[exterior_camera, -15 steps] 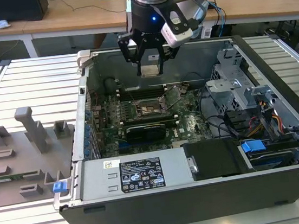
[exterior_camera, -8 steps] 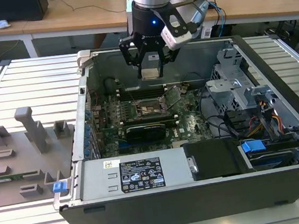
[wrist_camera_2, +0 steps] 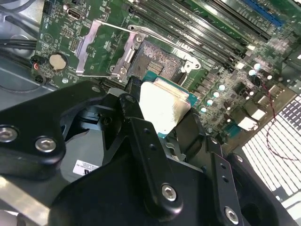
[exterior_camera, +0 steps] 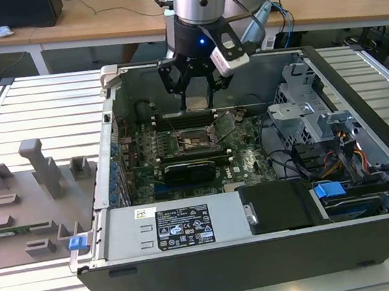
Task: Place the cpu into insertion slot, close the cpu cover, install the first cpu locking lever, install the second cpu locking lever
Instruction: 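Place the cpu into insertion slot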
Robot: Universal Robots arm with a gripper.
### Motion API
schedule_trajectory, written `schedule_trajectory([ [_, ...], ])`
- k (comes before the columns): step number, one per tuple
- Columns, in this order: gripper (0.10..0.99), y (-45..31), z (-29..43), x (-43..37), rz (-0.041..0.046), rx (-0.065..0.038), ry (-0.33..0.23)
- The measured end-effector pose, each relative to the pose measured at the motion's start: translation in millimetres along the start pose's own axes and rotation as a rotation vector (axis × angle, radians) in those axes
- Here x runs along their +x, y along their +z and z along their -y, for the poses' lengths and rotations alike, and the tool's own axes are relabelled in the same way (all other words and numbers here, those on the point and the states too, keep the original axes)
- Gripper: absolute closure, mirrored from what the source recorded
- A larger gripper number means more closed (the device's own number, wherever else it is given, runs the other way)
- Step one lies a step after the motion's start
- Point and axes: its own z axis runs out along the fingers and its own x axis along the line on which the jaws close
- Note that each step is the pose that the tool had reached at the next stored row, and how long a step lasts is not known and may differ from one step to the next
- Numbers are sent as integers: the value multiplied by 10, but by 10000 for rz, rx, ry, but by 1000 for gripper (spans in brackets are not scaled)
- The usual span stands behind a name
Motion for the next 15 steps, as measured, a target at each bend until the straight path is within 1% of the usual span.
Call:
schedule_trajectory([
  [5, 541, 111, -1, -20, -10, -1, 2],
  [7, 541, 137, 0, -23, -10, 0, 1],
  [9, 541, 195, 0, -26, -12, 0, 0],
  [12, 541, 226, 1, -26, -13, 1, 0],
  [15, 541, 227, 1, -26, -12, 0, 1],
])
